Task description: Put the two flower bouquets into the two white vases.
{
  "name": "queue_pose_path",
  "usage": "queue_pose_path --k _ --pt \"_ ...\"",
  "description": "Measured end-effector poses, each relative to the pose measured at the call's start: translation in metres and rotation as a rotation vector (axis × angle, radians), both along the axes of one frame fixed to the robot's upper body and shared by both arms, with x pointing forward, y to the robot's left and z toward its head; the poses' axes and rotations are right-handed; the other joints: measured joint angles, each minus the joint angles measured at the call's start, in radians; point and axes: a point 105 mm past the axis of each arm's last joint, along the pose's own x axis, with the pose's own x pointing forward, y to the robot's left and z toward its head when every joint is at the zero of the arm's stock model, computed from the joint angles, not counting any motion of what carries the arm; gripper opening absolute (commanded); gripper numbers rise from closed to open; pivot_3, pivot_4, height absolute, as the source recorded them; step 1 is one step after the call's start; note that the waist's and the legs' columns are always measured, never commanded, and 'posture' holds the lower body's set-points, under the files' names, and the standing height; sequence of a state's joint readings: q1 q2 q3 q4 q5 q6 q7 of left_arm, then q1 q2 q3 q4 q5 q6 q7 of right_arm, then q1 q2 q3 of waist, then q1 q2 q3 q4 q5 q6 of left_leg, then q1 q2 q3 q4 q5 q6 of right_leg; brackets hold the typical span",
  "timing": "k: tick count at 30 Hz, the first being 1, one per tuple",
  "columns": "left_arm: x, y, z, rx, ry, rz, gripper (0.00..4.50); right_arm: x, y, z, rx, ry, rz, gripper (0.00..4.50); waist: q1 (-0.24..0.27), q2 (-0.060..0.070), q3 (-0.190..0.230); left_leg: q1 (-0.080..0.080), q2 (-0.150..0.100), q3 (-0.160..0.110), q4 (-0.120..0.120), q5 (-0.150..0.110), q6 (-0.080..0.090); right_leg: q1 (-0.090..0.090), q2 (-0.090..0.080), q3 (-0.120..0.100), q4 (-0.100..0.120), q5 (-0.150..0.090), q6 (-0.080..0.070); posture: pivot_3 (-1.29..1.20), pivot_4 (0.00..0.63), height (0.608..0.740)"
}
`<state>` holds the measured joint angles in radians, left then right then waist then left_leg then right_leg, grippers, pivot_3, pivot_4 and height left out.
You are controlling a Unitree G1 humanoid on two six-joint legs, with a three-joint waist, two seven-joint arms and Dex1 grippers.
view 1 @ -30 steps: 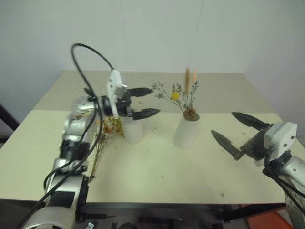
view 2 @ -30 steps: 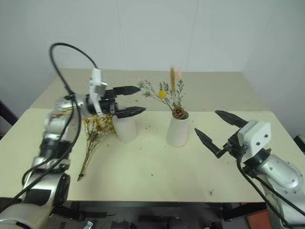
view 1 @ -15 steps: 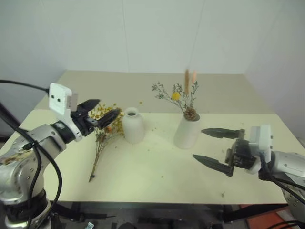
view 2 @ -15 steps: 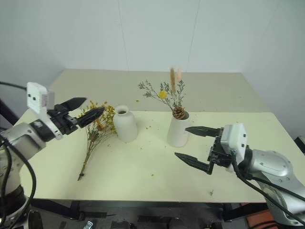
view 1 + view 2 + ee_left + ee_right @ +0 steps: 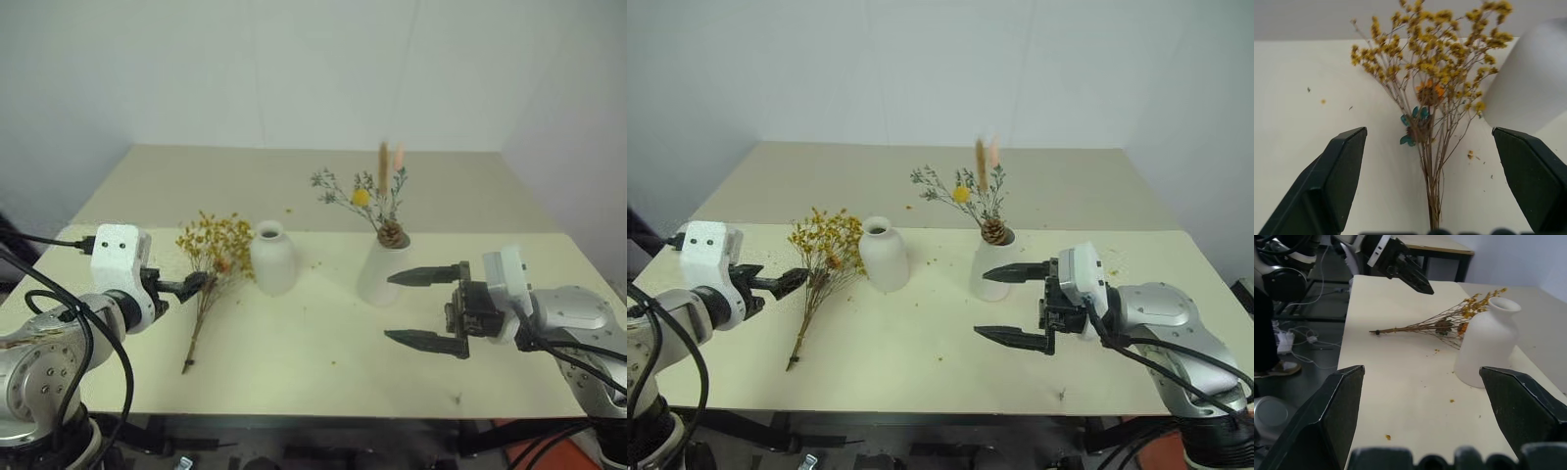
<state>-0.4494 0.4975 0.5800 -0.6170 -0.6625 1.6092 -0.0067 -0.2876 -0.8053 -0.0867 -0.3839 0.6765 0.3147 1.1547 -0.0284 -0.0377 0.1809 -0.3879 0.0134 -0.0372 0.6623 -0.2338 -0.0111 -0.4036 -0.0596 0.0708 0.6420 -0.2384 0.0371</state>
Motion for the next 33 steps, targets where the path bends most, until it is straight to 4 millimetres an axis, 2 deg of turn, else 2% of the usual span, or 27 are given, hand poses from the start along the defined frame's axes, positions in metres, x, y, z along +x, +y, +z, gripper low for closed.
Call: queue_pose_path --k 5,10,13,17,21,25,31,33 --pt "0.010 0.008 -0.023 -0.047 0.112 0.062 4.50 0.000 0.000 -0.003 -0.005 0.005 -0.018 4.44 0.008 -0.001 0.000 -0.002 0.000 0.000 0.000 0.000 0.000 -0.002 0.000 0.000 -0.001 0.000 0.000 0.00 0.150 0.740" --pt "0.022 -0.002 -0.031 -0.095 0.166 0.019 4.50 -0.003 0.000 -0.004 -0.015 0.000 -0.043 4.44 0.013 -0.001 0.000 -0.001 0.000 0.000 0.000 0.000 0.000 -0.001 0.000 0.000 0.000 0.000 -0.001 0.00 0.150 0.740" --pt "0.030 -0.012 -0.044 -0.133 0.228 -0.006 4.50 -0.004 -0.002 -0.009 -0.025 0.010 -0.067 4.44 0.016 -0.001 0.000 -0.002 -0.001 0.000 0.000 0.000 -0.001 -0.001 0.000 0.000 -0.001 0.000 -0.001 0.00 0.150 0.740" --pt "0.040 -0.019 -0.054 -0.191 0.295 -0.023 4.50 -0.003 -0.005 -0.004 -0.014 -0.015 -0.111 4.44 0.015 -0.001 0.000 -0.001 0.000 0.000 0.000 0.000 -0.001 -0.001 0.000 0.000 0.000 0.000 -0.001 0.00 0.150 0.740" --pt "0.046 -0.030 -0.056 -0.184 0.320 -0.062 3.65 -0.003 -0.009 -0.010 -0.014 0.000 -0.155 4.50 0.013 -0.001 0.000 -0.002 -0.001 0.000 0.000 0.000 -0.001 -0.001 0.000 0.000 -0.001 0.000 -0.001 0.00 0.150 0.740" --pt "0.053 -0.041 -0.055 -0.161 0.336 -0.101 2.35 -0.002 -0.008 -0.008 -0.011 -0.014 -0.170 4.50 0.013 -0.001 0.000 -0.001 -0.001 0.000 0.000 0.000 -0.001 -0.001 0.000 0.000 0.000 0.000 -0.001 0.00 0.150 0.740" --pt "0.058 -0.040 -0.064 -0.128 0.374 -0.083 0.49 -0.003 -0.008 -0.008 -0.011 -0.015 -0.181 4.50 0.013 -0.001 0.000 -0.001 -0.001 0.000 0.000 0.000 -0.001 -0.001 -0.001 0.000 0.000 0.000 0.000 0.00 0.150 0.740" --pt "0.059 -0.038 -0.065 -0.126 0.376 -0.079 0.06 -0.002 -0.008 -0.008 -0.013 -0.017 -0.187 4.50 0.013 -0.001 0.000 -0.001 -0.001 0.000 0.000 0.000 -0.001 -0.001 0.000 0.000 0.000 0.000 0.000 0.00 0.150 0.740"
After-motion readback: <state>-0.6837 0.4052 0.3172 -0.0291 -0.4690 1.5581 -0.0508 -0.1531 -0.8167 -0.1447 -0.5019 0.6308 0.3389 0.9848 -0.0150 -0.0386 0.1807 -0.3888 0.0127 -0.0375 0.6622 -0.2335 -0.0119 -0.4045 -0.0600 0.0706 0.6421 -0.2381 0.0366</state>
